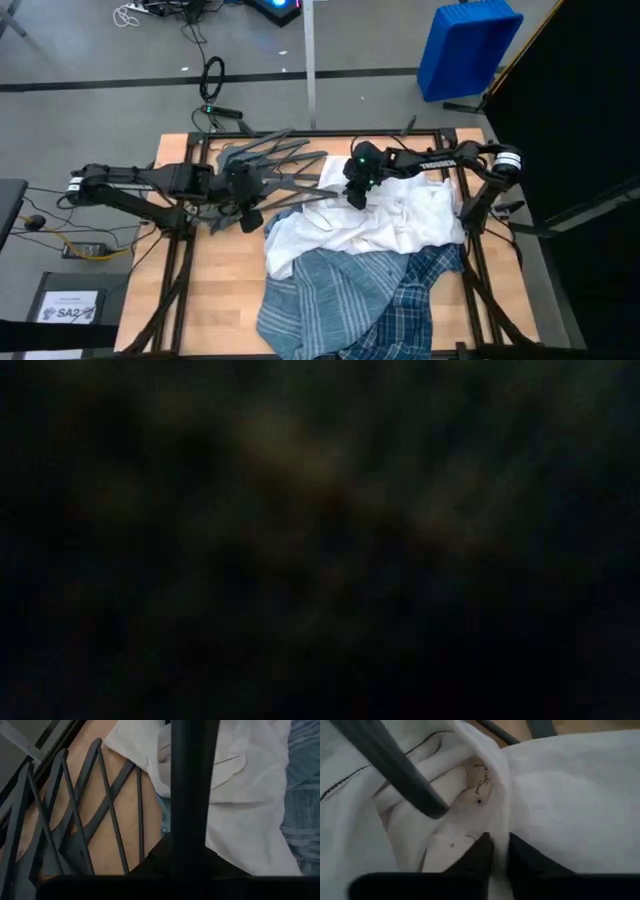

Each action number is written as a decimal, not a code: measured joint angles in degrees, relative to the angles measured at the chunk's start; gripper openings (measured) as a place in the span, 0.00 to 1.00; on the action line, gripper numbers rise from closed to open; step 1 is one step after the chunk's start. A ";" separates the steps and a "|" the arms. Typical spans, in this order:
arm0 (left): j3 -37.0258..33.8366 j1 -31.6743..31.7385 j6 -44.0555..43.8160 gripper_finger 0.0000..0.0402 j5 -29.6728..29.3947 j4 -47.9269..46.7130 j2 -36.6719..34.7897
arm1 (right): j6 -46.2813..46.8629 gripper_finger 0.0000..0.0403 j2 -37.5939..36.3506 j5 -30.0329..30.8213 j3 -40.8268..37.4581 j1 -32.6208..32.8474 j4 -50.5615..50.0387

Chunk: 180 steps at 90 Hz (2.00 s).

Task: Hang clothes
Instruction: Insert the black hanger into the white shirt

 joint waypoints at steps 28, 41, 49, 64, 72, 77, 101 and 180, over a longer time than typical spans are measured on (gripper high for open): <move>0.00 -0.02 -0.01 0.02 -2.48 0.67 0.73 | -0.65 0.00 -3.03 1.85 7.89 1.67 -3.04; -0.02 0.00 0.00 0.02 -4.91 0.47 0.73 | -2.47 0.00 -5.65 5.39 12.15 4.03 -9.22; -0.02 0.00 0.08 0.02 -5.75 0.23 0.70 | -3.44 0.00 -7.27 8.40 13.99 5.56 -12.64; 0.22 -0.02 2.65 0.02 -5.90 2.36 0.69 | -4.23 0.00 -9.56 11.97 16.48 7.36 -15.78; 1.89 -0.09 5.02 0.02 -4.50 4.00 0.72 | -4.64 0.00 -10.65 14.07 17.09 7.65 -15.80; 3.47 -0.48 6.58 0.02 -4.31 4.63 0.72 | -5.03 0.00 -11.13 16.46 17.32 7.71 -15.89; 7.28 -1.46 12.32 0.02 -4.85 9.00 0.70 | -6.83 0.00 -11.78 21.46 20.21 7.41 -17.34; 7.14 -1.36 18.68 0.02 -7.44 30.23 13.29 | -8.74 0.00 -11.78 22.99 32.71 17.11 -19.59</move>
